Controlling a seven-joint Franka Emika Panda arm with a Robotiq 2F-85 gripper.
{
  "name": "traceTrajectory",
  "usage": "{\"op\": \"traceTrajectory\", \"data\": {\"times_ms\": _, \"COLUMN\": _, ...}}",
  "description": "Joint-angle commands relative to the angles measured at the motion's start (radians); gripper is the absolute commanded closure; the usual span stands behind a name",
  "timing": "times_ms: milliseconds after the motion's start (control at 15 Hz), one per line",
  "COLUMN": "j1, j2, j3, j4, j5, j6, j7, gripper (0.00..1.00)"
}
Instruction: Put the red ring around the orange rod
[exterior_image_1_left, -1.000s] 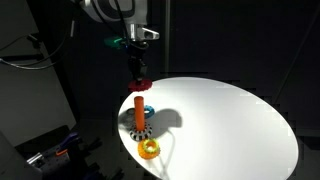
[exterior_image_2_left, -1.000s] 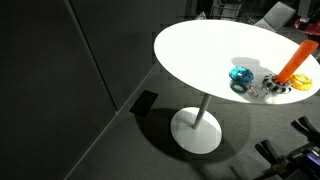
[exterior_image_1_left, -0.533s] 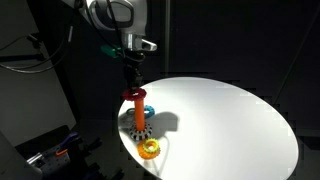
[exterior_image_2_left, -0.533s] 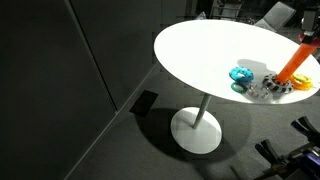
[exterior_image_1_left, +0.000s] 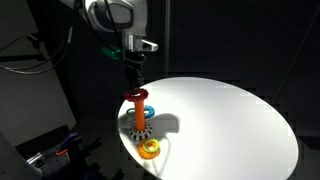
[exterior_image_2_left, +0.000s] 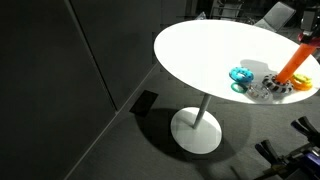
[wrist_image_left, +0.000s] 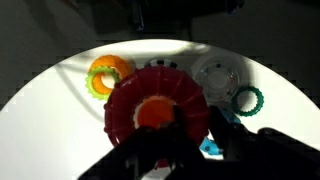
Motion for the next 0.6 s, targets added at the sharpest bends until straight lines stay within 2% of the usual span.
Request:
{"op": "traceTrajectory", "data": {"times_ms": 0, "j1": -0.011, "j2": -0.029, "j3": -0.004, "j4": -0.028, "j5": 0.008, "j6": 0.038, "j7": -0.032, "gripper": 0.9}}
{"op": "traceTrajectory", "data": {"times_ms": 467, "j1": -0.013, "j2": -0.023, "j3": -0.008, "j4": -0.057, "j5": 0.008, "j6": 0.103, "j7": -0.049, "gripper": 0.88}}
{"op": "traceTrajectory", "data": {"times_ms": 533, "j1": -0.013, "j2": -0.023, "j3": -0.009, "j4": -0.057, "j5": 0.008, "j6": 0.106, "j7": -0.051, "gripper": 0.54}}
